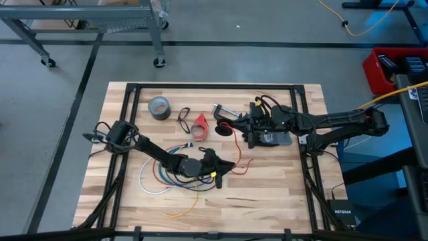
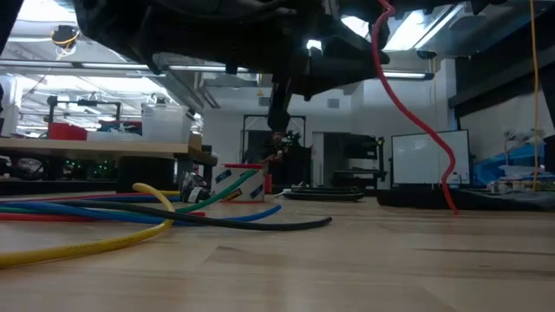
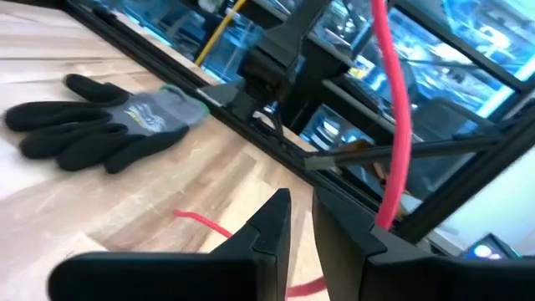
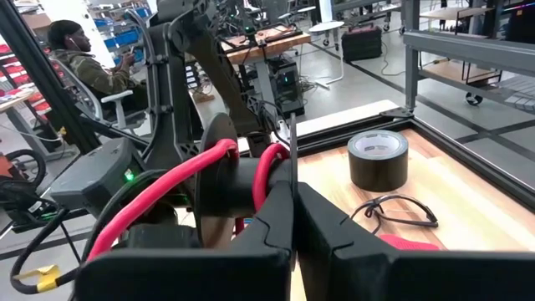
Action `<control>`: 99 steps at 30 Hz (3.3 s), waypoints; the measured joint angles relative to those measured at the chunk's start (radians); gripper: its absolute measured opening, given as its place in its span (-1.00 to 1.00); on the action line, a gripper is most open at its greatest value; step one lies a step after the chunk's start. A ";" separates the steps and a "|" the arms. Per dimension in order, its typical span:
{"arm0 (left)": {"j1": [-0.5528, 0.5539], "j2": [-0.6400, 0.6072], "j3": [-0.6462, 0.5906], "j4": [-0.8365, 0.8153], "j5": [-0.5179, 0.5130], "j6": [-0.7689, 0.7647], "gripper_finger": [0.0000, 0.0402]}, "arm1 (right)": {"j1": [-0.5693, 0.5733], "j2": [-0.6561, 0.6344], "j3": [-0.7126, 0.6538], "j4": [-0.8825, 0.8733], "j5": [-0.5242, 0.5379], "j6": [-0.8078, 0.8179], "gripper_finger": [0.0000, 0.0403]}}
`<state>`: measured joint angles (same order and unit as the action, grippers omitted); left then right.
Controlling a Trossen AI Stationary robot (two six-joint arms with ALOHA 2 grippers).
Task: Coil cords
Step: Coil the orange wire on the spool
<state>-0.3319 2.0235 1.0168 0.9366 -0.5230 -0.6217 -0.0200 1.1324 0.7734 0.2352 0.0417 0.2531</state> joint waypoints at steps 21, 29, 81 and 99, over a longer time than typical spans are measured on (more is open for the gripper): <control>0.066 -0.006 0.000 0.086 0.177 0.018 -0.78 | 0.000 0.002 0.000 -0.056 -0.020 -0.001 -0.97; 0.067 -0.007 0.000 0.096 0.184 0.019 -0.78 | 0.000 0.002 0.000 -0.064 -0.035 -0.023 -0.97; 0.077 -0.008 0.000 0.197 0.357 -0.033 -0.78 | 0.000 0.001 0.000 -0.103 -0.074 -0.075 -0.97; 0.061 -0.008 0.000 0.201 0.357 -0.037 -0.78 | 0.000 0.001 0.000 -0.109 -0.067 -0.079 -0.97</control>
<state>-0.2707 2.0159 1.0170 1.1374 -0.1665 -0.6586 -0.0200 1.1336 0.7734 0.1265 -0.0250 0.1741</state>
